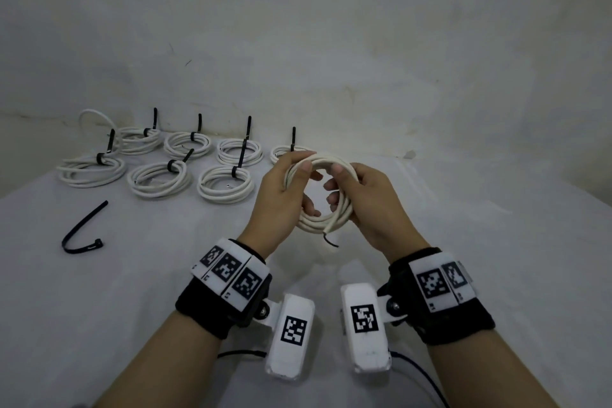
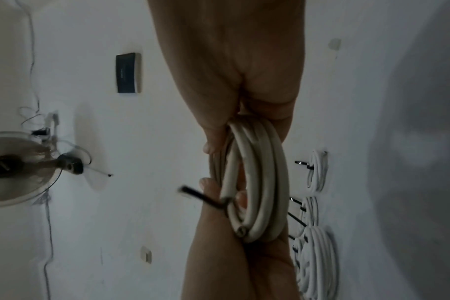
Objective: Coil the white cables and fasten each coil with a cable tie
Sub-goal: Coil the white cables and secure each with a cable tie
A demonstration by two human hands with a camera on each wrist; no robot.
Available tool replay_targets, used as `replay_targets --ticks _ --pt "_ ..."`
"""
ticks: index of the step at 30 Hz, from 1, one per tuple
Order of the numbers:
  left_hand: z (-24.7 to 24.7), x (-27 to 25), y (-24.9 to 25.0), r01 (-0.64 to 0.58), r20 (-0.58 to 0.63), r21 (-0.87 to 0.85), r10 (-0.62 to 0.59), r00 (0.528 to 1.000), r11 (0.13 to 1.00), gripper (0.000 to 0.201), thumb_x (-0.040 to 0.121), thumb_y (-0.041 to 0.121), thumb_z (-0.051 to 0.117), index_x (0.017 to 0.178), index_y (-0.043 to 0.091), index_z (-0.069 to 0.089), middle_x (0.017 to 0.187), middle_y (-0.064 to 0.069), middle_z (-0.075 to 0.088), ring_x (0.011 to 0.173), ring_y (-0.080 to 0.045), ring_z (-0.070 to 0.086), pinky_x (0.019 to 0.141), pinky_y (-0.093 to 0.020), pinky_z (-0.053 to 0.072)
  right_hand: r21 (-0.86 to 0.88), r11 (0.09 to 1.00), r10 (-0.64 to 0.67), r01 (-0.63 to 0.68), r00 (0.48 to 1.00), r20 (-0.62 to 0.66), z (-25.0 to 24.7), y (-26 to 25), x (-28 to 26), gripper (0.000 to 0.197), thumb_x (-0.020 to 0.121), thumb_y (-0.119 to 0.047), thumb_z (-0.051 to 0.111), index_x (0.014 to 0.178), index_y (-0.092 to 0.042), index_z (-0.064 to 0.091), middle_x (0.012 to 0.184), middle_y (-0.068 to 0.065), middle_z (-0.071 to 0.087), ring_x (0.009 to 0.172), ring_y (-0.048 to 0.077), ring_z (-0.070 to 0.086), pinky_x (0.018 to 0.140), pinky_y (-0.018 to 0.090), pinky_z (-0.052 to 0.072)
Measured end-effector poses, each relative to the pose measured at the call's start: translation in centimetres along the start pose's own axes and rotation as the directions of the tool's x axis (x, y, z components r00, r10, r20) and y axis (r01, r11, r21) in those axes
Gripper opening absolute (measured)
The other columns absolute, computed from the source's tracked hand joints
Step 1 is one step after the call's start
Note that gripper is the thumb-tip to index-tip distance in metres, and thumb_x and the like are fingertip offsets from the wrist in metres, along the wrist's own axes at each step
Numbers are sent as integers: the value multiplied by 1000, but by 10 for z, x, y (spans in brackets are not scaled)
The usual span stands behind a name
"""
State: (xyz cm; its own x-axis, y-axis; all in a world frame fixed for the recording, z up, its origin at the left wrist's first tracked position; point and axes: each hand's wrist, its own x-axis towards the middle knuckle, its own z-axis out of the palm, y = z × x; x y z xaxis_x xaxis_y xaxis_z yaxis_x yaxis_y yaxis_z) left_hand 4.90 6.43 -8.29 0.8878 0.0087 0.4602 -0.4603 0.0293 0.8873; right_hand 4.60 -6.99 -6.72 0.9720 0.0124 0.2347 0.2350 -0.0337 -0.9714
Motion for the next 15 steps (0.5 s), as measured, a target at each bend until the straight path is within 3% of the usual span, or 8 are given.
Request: replay_targets --ticks 2,4,6,10,13,15 --pt "-3 2 -2 -4 8 43 4 1000 999 27 100 22 43 121 10 55 88 -3 62 44 -13 53 47 -24 49 210 972 110 -108 994 1 7 2 2 29 93 -30 56 91 -2 62 61 2 53 48 10 51 49 23 46" --pt "-4 3 -3 -2 -7 69 3 1000 998 28 100 23 43 124 13 52 83 -1 59 43 -9 50 46 -22 48 427 863 264 -269 962 72 13 5 2 41 90 -45 54 85 -5 61 50 -3 44 41 8 44 47 21 43" --pt "-4 3 -5 13 -35 63 -10 999 998 27 100 22 43 123 11 52 76 -1 55 42 -8 47 44 -22 46 530 757 356 -383 921 158 18 6 2 51 85 -59 49 70 -11 53 43 -6 37 35 6 37 46 18 38" --pt "-3 6 -6 103 26 56 -104 994 993 27 99 21 45 119 4 53 67 -3 48 40 -5 47 45 -22 48 570 708 398 -416 903 164 16 9 2 57 83 -66 46 56 -16 38 39 -6 28 30 6 27 40 18 32" --pt "-5 7 -2 175 128 101 -188 974 979 25 99 22 45 116 6 54 66 -2 51 42 -5 52 51 -25 49 574 698 430 -428 892 142 12 10 0 55 87 -60 50 55 -17 35 37 -6 26 28 6 24 36 17 30" --pt "-9 6 6 190 196 175 -223 955 966 24 99 25 45 115 10 55 72 -3 57 50 -7 57 51 -22 49 571 704 433 -424 892 129 12 12 -3 53 89 -55 51 55 -17 35 37 -6 26 29 7 23 36 17 29"
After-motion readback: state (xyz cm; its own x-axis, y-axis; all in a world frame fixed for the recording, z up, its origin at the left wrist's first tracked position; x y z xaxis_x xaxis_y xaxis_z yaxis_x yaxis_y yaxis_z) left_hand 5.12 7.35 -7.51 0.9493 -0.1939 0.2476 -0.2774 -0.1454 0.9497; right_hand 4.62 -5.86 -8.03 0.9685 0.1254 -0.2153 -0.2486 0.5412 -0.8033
